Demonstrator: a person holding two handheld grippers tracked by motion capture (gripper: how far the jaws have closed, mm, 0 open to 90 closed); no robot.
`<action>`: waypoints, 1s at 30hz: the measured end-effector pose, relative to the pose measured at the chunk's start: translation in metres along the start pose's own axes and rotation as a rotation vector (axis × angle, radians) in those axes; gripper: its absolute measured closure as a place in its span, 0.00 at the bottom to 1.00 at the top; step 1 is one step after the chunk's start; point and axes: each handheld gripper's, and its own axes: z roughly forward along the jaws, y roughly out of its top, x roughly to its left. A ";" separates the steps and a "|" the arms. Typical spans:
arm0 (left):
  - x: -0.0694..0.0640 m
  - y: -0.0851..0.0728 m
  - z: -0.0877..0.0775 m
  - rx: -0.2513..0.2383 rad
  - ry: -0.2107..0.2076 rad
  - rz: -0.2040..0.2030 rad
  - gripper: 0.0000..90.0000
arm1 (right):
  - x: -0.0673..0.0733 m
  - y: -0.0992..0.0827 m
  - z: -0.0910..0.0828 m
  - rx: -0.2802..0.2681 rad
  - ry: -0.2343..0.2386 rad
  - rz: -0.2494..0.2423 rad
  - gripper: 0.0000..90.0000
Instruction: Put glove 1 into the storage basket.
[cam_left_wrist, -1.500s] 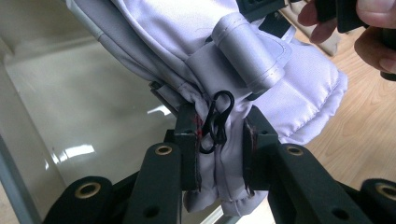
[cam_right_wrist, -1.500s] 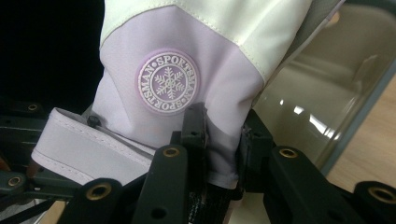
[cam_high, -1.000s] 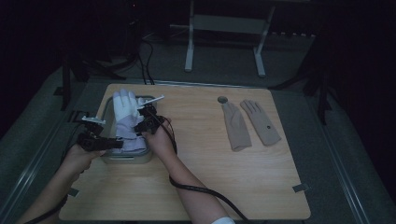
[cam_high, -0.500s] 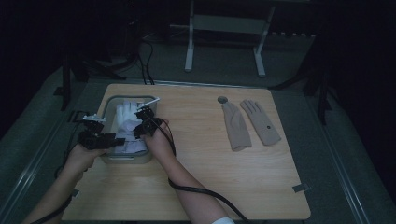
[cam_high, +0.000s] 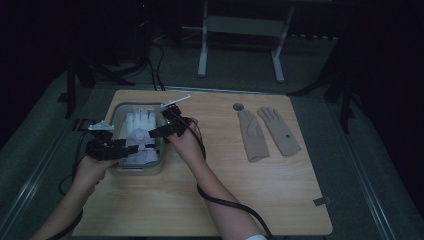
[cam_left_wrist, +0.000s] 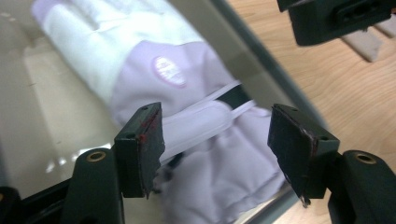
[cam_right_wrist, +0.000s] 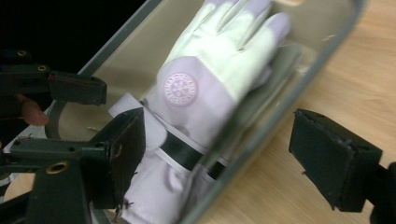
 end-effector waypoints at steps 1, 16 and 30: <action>-0.002 0.001 0.001 -0.004 -0.009 0.006 0.40 | -0.003 -0.002 -0.006 -0.011 -0.001 -0.003 0.21; -0.056 0.009 0.022 -0.026 -0.094 0.084 0.42 | -0.047 -0.036 -0.054 -0.020 -0.068 -0.015 0.19; -0.099 0.004 0.045 -0.056 -0.188 0.171 0.42 | -0.087 -0.077 -0.090 -0.039 -0.106 -0.010 0.19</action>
